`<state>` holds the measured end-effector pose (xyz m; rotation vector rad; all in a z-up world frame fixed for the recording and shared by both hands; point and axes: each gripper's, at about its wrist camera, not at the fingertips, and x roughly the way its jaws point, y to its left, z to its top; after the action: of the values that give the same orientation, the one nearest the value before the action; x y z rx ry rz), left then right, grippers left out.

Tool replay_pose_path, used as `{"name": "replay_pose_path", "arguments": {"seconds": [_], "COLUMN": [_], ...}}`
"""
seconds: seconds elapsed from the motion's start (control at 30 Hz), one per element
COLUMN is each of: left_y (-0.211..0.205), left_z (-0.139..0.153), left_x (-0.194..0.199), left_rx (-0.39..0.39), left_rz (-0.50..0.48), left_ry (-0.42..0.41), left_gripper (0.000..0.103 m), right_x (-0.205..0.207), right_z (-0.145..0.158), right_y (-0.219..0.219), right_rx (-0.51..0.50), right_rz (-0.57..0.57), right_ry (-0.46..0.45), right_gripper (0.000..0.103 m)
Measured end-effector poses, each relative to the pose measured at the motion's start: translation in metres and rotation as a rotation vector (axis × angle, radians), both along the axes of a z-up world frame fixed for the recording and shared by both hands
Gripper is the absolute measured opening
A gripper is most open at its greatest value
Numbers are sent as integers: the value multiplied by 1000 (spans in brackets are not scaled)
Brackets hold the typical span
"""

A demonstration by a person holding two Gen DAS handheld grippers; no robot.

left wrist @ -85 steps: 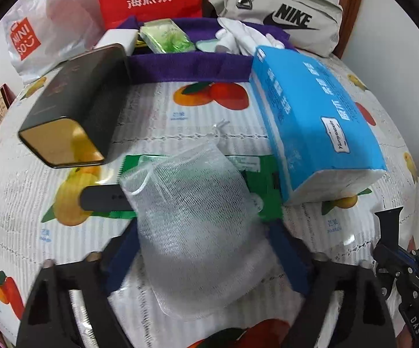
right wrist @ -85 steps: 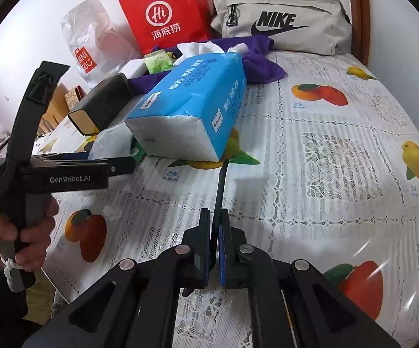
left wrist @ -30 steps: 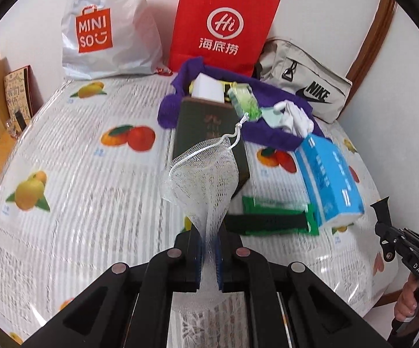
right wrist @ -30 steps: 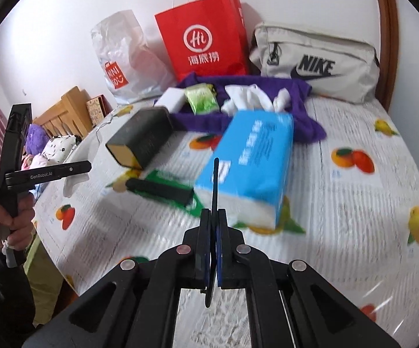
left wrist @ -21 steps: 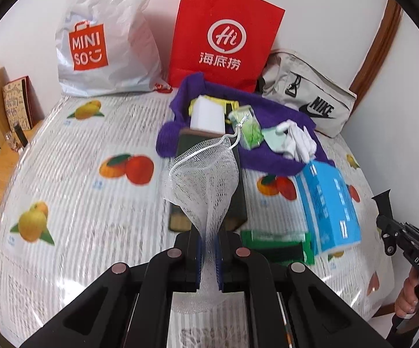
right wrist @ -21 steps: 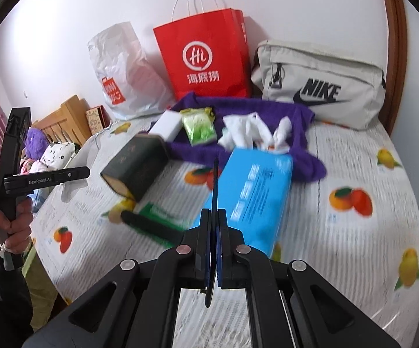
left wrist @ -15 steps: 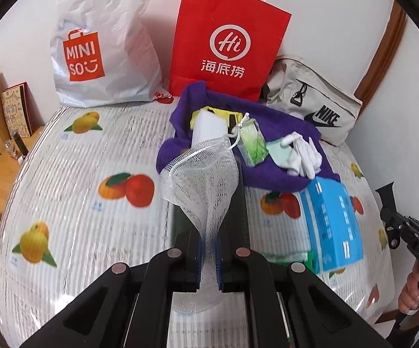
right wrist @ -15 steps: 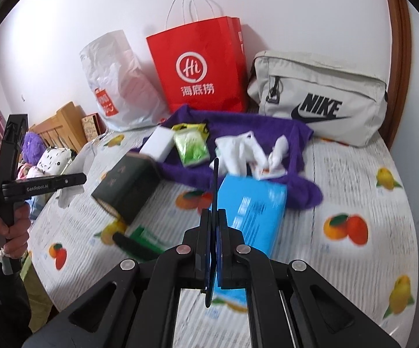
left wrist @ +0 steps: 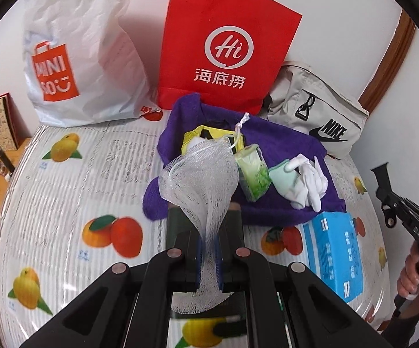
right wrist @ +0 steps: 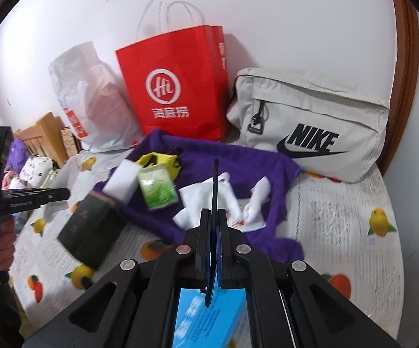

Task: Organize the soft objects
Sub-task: 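Carry the mesh bag with the left tool over the purple towel, then lower the mesh bag onto the towel and open the left tool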

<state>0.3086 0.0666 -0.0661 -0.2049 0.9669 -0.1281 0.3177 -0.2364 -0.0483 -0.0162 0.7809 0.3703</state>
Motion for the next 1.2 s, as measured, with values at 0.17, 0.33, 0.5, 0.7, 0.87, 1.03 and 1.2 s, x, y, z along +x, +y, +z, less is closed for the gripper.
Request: {"name": "replay_pose_path", "arguments": {"seconds": [0.17,0.33,0.5,0.7,0.87,1.03,1.2], "left_y": [0,-1,-5,-11,-14,-23,-37], "left_z": [-2,-5,-10,-17,-20,-21,-27], "left_x": [19,35,51,67,76,88,102], "left_rx": [0,-11,-30,-14,-26,-50,-67], "left_rz": [-1,-14,-29,-43,-53,-73,-101], "left_ry": [9,17,25,45,53,62,94], "left_gripper": [8,8,8,8,8,8,8], "right_x": [37,77,109,135,149,151,143], "right_z": [-9,-22,-38,-66,-87,-95,-81], "right_y": [-3,0,6,12,16,13,8], "right_rx": [-8,-6,-9,-34,-52,-47,-43], "right_rz": [-20,-21,-19,-11,-5,0,-2], "right_ry": [21,56,101,160,211,244,218], "right_gripper": [3,3,3,3,5,6,17]}}
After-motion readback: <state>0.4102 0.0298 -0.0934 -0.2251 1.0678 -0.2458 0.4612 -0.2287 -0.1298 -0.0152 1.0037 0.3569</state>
